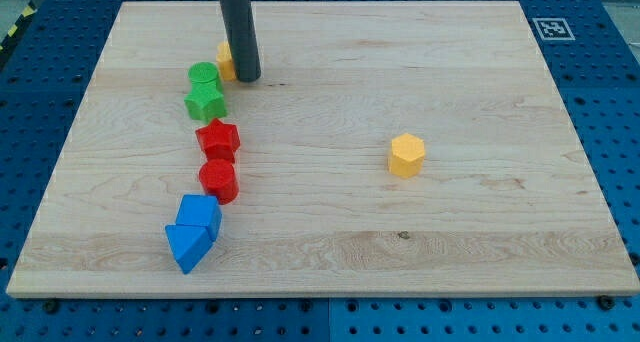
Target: Move your arm to the right side of the yellow hexagon
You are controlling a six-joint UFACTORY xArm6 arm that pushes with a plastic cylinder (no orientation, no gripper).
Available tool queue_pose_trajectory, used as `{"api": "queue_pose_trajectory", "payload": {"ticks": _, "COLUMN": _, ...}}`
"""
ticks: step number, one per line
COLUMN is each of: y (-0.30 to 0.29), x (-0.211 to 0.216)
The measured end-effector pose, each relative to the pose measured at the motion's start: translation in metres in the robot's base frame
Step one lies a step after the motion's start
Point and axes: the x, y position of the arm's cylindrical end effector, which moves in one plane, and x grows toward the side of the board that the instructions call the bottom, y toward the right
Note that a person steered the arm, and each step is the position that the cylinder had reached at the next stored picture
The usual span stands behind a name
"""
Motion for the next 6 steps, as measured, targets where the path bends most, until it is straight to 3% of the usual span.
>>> {"api": "queue_pose_trajectory", "payload": {"ticks": 2, "y": -0.015, "x": -0.01}}
{"api": "queue_pose_trajectory", "payload": {"ticks": 3, "y": 0.018, "x": 0.009}}
{"api": "queue_pose_trajectory", "payload": {"ticks": 5, "y": 0.162, "x": 0.083}}
{"api": "queue_pose_trajectory", "payload": {"ticks": 6, "y": 0.239, "x": 0.089}}
